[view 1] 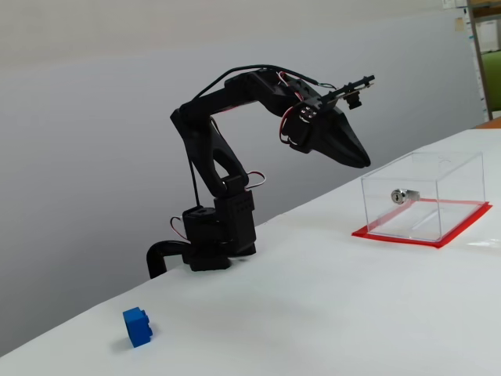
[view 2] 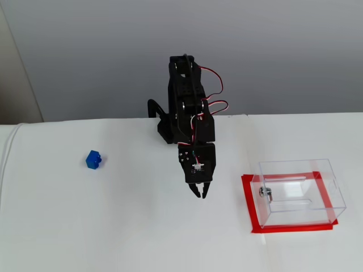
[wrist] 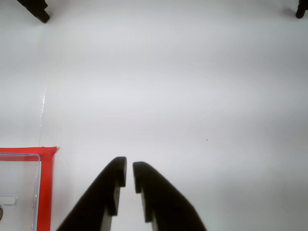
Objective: Pick the blue lego brick and place it into the transparent box
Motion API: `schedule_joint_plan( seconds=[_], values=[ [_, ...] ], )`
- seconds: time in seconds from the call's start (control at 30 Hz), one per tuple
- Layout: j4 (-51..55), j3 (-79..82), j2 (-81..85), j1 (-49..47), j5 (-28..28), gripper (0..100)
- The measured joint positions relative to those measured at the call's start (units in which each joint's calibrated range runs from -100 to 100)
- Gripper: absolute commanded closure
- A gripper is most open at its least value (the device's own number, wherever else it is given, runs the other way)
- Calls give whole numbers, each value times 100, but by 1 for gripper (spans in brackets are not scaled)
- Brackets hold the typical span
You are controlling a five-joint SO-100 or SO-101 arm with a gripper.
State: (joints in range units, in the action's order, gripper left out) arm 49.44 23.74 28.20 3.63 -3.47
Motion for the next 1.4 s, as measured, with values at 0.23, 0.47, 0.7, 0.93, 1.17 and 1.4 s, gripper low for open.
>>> schedule_joint_plan(
  seconds=[0.23, 0.47, 0.7, 0.93, 1.17, 1.4],
  values=[
    [0, 0, -17, 524, 0, 98],
    [9, 0, -17, 1667, 0, 98],
    [9, 0, -42, 3344, 0, 98],
    [9, 0, -42, 5021, 0, 98],
    [9, 168, -42, 6261, -24, 98],
    [9, 547, -51, 7179, -5, 98]
  ],
)
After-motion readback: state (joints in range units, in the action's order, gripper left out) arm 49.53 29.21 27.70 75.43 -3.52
